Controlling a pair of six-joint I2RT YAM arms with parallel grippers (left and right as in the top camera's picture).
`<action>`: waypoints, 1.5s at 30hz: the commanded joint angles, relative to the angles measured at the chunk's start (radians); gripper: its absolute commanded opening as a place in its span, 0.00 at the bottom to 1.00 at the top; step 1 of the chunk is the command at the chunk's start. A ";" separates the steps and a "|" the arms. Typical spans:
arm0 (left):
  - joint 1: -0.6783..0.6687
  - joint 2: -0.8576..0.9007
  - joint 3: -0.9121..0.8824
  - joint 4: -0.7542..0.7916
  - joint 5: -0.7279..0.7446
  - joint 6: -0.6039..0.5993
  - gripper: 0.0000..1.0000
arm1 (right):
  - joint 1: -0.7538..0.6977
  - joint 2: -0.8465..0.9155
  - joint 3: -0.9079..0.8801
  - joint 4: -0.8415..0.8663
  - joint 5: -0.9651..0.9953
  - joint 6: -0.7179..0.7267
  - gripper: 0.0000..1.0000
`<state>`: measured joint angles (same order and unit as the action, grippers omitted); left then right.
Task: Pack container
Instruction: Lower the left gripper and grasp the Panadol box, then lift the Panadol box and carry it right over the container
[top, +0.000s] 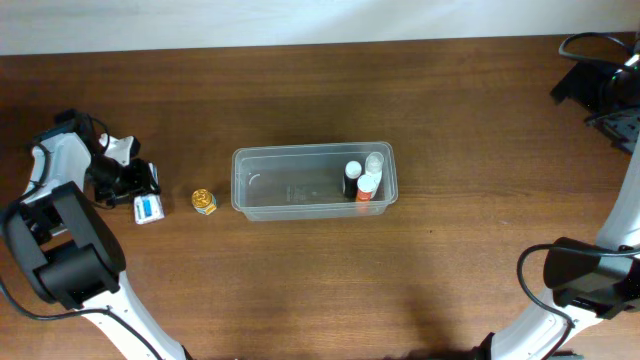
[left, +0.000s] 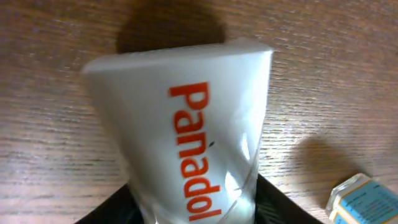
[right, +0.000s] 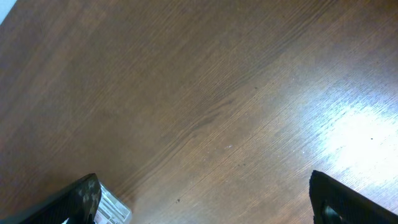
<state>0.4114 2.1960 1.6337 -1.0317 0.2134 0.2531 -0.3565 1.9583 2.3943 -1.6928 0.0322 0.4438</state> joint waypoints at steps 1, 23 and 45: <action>-0.003 0.012 -0.008 0.000 -0.023 -0.007 0.50 | 0.003 -0.022 -0.003 -0.006 -0.002 -0.002 0.98; -0.029 0.012 0.378 -0.289 0.144 -0.125 0.46 | 0.003 -0.022 -0.003 -0.006 -0.002 -0.002 0.98; -0.503 0.012 0.602 -0.494 0.163 -0.103 0.46 | 0.003 -0.022 -0.003 -0.006 -0.002 -0.002 0.98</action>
<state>-0.0574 2.2013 2.2173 -1.5131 0.3607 0.1371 -0.3565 1.9583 2.3943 -1.6928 0.0322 0.4412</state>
